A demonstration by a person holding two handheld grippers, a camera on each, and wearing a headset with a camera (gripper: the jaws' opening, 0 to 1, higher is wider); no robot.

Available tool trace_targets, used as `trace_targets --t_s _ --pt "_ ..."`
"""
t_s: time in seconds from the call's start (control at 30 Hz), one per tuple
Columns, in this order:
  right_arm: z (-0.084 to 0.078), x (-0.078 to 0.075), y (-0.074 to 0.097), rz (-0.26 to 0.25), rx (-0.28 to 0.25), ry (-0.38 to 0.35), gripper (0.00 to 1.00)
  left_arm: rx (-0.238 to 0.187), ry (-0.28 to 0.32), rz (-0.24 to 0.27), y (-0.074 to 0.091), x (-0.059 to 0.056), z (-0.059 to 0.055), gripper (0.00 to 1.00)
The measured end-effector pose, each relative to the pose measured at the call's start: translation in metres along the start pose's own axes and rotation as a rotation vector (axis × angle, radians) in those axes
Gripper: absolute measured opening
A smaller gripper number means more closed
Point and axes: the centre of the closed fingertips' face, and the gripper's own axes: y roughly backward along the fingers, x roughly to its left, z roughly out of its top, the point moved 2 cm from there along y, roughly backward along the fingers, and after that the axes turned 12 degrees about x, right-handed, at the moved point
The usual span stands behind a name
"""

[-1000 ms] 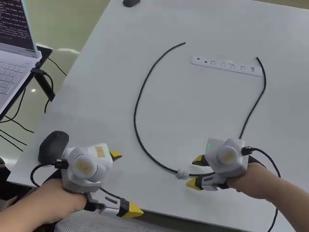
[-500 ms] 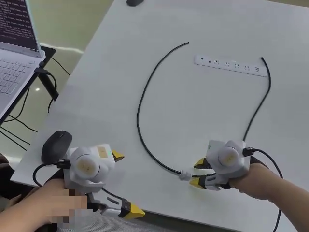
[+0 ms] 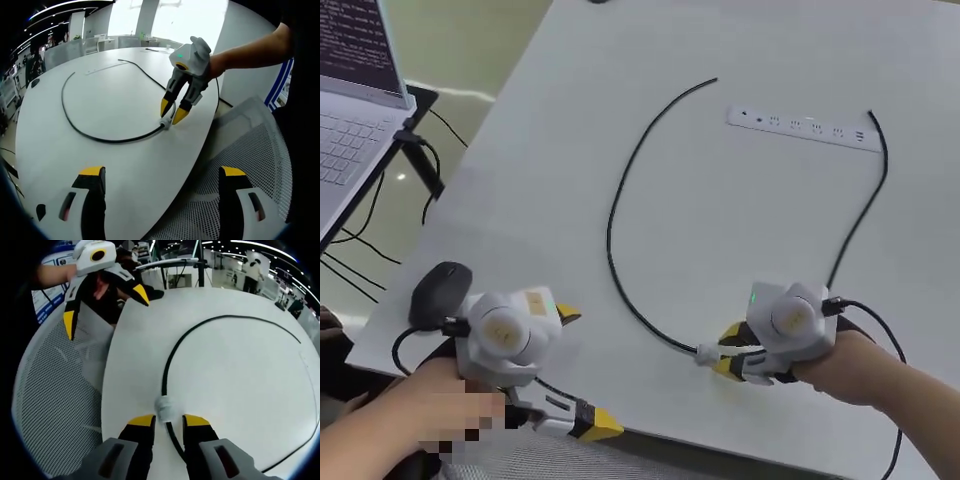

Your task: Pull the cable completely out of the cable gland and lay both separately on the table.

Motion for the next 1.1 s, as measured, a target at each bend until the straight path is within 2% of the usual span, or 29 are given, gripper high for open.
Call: trace_targets --t_s 0.37,0.53,0.57,0.7,0.93,1.1 --pt "0.002 0.002 -0.003 0.017 0.002 0.014 0.10 0.001 0.009 0.000 0.001 0.002 -0.004 0.93" --pt "0.002 0.004 -0.004 0.003 -0.003 0.046 0.08 0.000 0.010 -0.001 0.001 0.002 -0.005 0.92" --pt "0.002 0.006 -0.004 0.016 -0.009 0.040 0.08 0.000 0.010 -0.001 0.001 0.002 -0.005 0.92" --pt "0.001 0.004 -0.003 0.002 0.001 0.017 0.07 -0.003 0.009 -0.003 0.000 -0.001 -0.004 0.92" --pt "0.005 0.006 0.006 0.018 -0.017 -0.013 0.06 -0.004 0.001 -0.012 -0.002 -0.006 -0.002 0.92" --pt "0.009 0.014 0.016 0.033 -0.034 -0.019 0.06 -0.012 -0.011 -0.016 -0.003 -0.008 0.004 0.92"
